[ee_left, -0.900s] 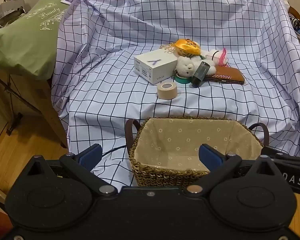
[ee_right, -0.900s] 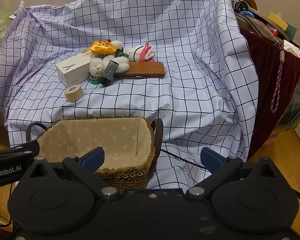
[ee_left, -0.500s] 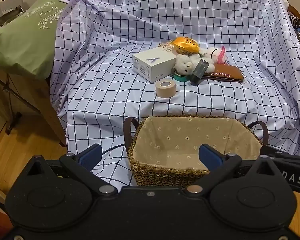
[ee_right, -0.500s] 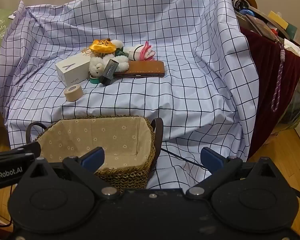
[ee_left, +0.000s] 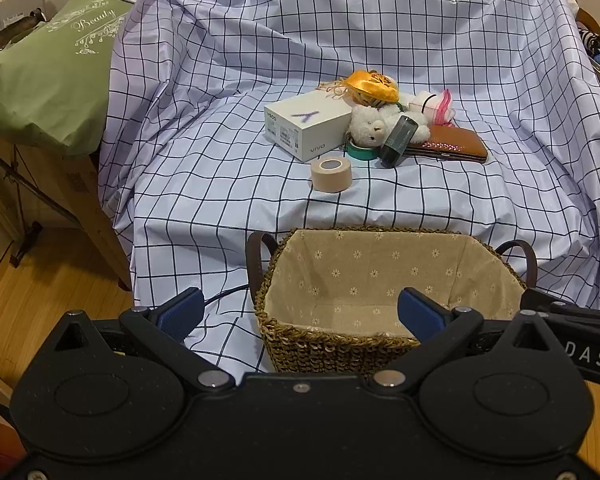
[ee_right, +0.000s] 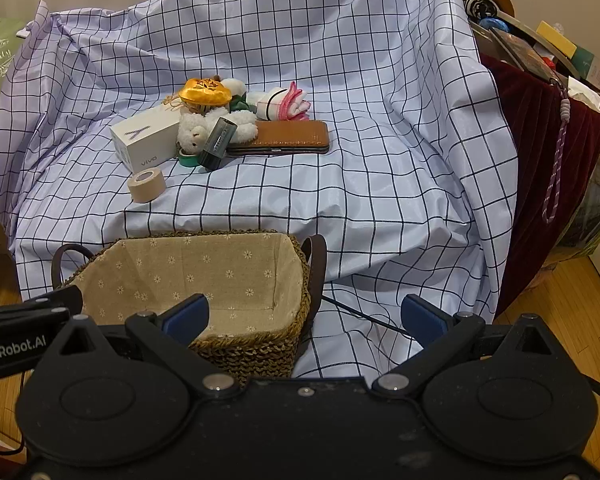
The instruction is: Organize soft objects
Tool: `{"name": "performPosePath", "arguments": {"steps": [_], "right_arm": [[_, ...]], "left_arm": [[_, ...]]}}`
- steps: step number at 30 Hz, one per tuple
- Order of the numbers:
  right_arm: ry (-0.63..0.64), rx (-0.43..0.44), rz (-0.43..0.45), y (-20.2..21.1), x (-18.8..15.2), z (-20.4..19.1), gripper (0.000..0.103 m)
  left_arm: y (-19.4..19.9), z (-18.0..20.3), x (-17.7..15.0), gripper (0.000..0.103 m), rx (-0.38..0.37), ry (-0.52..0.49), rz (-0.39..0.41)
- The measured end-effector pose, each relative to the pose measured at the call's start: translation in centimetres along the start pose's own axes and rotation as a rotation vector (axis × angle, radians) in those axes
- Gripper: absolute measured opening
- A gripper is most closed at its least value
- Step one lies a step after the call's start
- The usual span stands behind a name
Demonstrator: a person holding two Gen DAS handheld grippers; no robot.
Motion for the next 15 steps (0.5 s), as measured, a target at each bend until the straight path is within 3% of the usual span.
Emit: {"name": "performPosePath", "arguments": {"steps": [15], "right_arm": [[0.001, 0.000, -0.002, -0.06, -0.11, 0.00, 0.103]], "left_arm": [[-0.07, -0.04, -0.35, 0.100, -0.003, 0.005, -0.010]]}}
Point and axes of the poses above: each gripper's, at about its wrist camera, not at the fingertips, and y roughly against the way its jaws point, z to its right, x to its top, the point moved 9 cm from there along -y, roughly the way its jaws point, and after that the axes turned 4 degrees about -x, right-handed, at the moved point
